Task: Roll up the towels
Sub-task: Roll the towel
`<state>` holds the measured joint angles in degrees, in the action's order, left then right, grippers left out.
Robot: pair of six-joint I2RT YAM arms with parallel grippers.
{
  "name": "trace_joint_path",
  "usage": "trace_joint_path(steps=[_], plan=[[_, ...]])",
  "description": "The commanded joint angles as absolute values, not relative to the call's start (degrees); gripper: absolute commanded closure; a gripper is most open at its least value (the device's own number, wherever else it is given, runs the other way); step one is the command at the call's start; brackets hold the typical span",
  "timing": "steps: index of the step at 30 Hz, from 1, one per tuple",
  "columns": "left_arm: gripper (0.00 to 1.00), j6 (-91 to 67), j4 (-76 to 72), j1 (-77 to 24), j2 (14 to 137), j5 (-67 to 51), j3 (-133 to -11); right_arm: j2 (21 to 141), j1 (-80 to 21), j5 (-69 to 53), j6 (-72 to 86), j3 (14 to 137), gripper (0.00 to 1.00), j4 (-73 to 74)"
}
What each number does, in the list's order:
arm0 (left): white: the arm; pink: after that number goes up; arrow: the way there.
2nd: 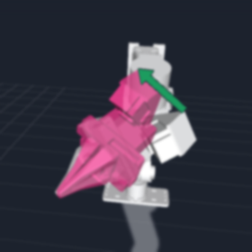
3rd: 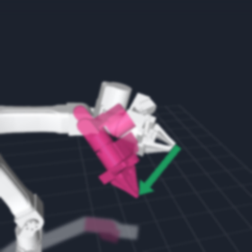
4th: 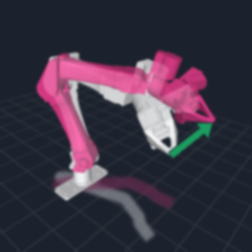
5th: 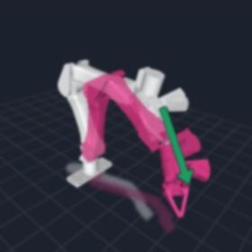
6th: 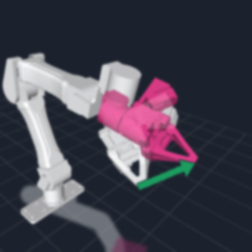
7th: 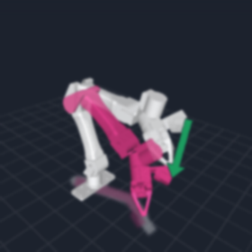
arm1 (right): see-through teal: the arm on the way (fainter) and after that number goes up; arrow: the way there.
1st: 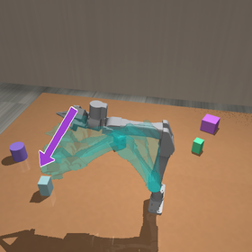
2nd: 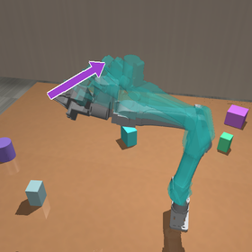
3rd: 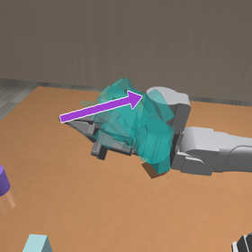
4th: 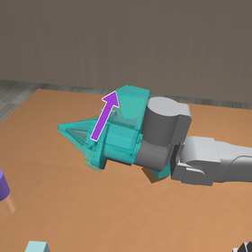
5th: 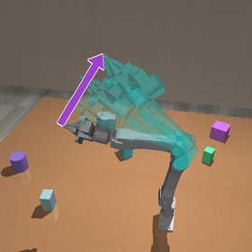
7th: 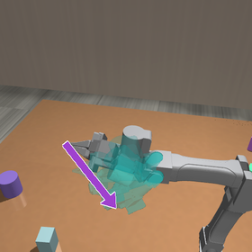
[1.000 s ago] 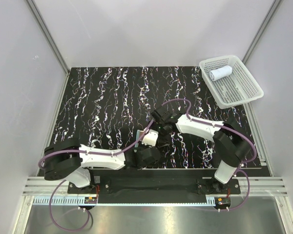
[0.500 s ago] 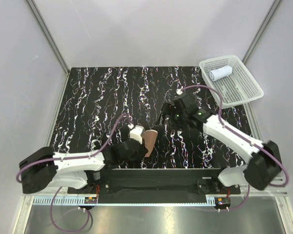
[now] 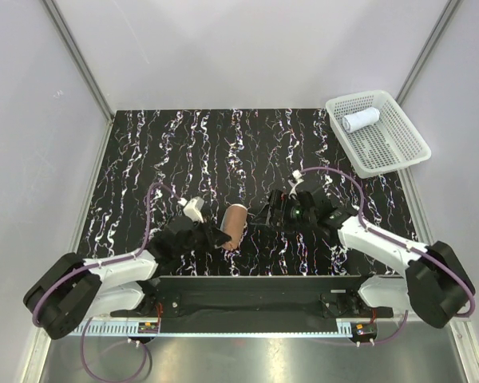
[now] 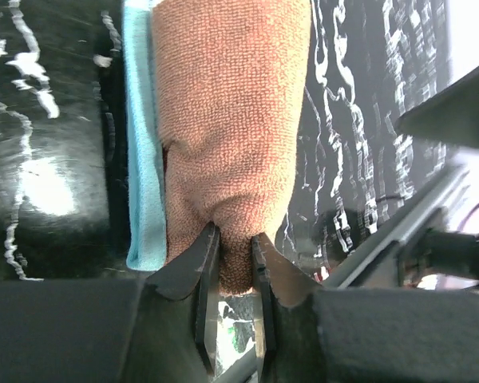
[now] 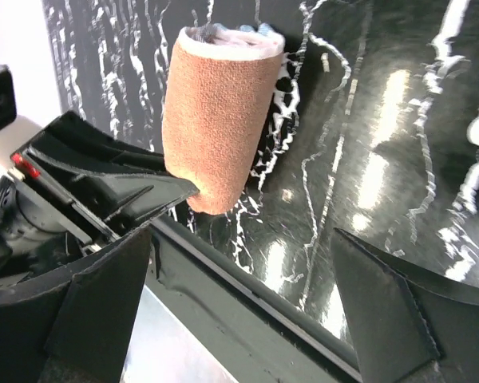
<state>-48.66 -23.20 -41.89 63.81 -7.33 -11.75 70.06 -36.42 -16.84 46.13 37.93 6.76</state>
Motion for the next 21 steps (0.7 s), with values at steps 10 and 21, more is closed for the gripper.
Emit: trace_joint_path(steps=[10,21], plan=[[0.87,-61.6,-43.2,-29.5,70.2,-23.5,-4.6,88.1,-39.1,-24.3,50.1,34.6,0.0,-26.7],[0.87,-63.4,-44.4,-22.6,76.1,-28.5,-3.1,101.2,-43.7,-23.3,52.2,38.0,0.0,-38.4]])
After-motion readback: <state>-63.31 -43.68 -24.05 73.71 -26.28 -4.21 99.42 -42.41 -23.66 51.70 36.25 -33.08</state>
